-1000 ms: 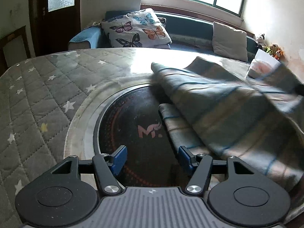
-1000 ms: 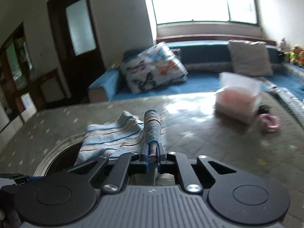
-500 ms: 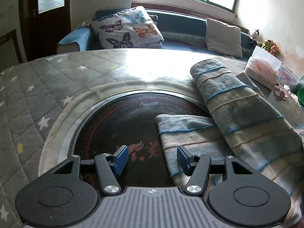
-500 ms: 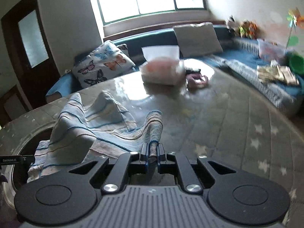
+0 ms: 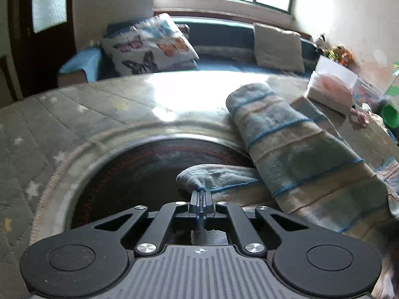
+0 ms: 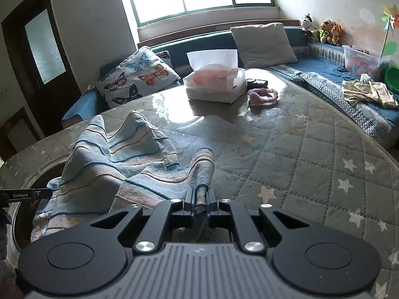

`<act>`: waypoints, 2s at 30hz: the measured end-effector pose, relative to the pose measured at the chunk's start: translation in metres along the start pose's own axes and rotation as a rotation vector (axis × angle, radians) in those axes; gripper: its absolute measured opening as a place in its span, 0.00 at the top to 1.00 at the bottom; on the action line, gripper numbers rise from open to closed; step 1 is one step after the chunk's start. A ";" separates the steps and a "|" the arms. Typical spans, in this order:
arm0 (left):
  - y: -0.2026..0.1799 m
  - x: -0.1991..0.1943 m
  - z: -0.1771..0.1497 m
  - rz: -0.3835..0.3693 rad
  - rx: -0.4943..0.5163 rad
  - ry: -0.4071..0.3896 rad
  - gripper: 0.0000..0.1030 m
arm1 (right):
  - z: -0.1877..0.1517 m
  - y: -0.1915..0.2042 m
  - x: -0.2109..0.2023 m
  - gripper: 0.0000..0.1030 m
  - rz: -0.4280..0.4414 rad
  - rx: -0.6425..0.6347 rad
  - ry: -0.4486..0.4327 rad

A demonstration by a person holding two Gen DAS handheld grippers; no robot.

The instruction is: Fold clothes

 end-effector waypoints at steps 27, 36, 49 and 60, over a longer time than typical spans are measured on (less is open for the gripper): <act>0.167 -0.197 -0.143 0.289 -0.247 0.143 0.94 | -0.057 0.022 -0.073 0.85 0.120 -0.073 0.156; 0.155 -0.213 -0.117 0.243 -0.184 0.046 0.76 | -0.011 0.061 -0.078 0.85 0.170 -0.259 0.102; 0.062 -0.144 -0.091 0.011 0.137 0.044 0.70 | 0.005 0.181 0.028 0.84 0.372 -0.484 0.208; 0.049 -0.112 -0.090 -0.042 0.259 0.055 0.70 | -0.004 0.217 0.081 0.93 0.396 -0.556 0.268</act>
Point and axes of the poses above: each gripper's, at about its wrist camera, not at the fingertips, and x roughly the way its jaws point, y to its left, z to its top, the point moved 7 cm from there along x, roughly the way its jaws point, and after that the axes turned 2 degrees about z, right-handed, at the moved point
